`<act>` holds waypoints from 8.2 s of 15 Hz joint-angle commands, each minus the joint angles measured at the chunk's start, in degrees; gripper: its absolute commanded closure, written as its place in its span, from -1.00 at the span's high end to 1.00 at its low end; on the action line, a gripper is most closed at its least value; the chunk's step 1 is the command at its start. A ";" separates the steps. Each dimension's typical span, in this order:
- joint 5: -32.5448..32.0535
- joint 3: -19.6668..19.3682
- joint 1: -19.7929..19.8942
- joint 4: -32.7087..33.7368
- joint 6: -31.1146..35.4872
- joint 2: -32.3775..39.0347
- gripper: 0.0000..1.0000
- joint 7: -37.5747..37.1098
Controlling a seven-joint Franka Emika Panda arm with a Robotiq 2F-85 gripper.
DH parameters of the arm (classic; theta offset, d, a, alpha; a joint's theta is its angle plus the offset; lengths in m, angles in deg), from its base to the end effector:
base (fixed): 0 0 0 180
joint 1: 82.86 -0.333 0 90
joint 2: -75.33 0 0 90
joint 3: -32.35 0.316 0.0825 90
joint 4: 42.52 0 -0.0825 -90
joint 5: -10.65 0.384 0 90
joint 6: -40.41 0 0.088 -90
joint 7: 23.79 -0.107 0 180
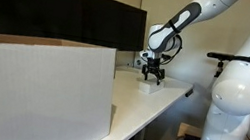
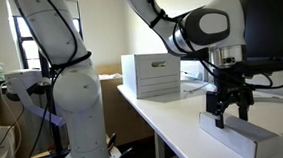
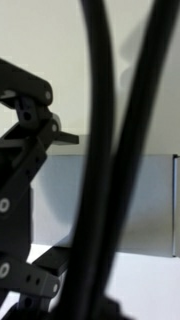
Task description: Put the small box in the large box
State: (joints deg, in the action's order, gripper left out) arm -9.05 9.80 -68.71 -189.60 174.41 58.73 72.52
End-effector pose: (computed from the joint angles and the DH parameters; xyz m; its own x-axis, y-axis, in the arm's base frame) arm 0.3436 -0.2589 0.3624 0.2787 0.9486 -0.1501 0.9601 -0.2790 0.0192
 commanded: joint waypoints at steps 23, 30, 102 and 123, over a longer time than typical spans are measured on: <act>8.39 1.39 -0.03 3.16 -1.02 6.17 0.17 2.46; 5.03 3.20 0.51 3.42 -4.13 4.23 0.17 0.65; 7.77 26.42 -26.11 20.34 -33.59 -12.95 0.17 -57.84; 8.79 31.07 -30.23 45.65 -39.02 0.81 0.17 -46.29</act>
State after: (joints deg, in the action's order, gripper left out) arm -0.95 40.37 -98.56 -148.47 136.87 56.44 22.00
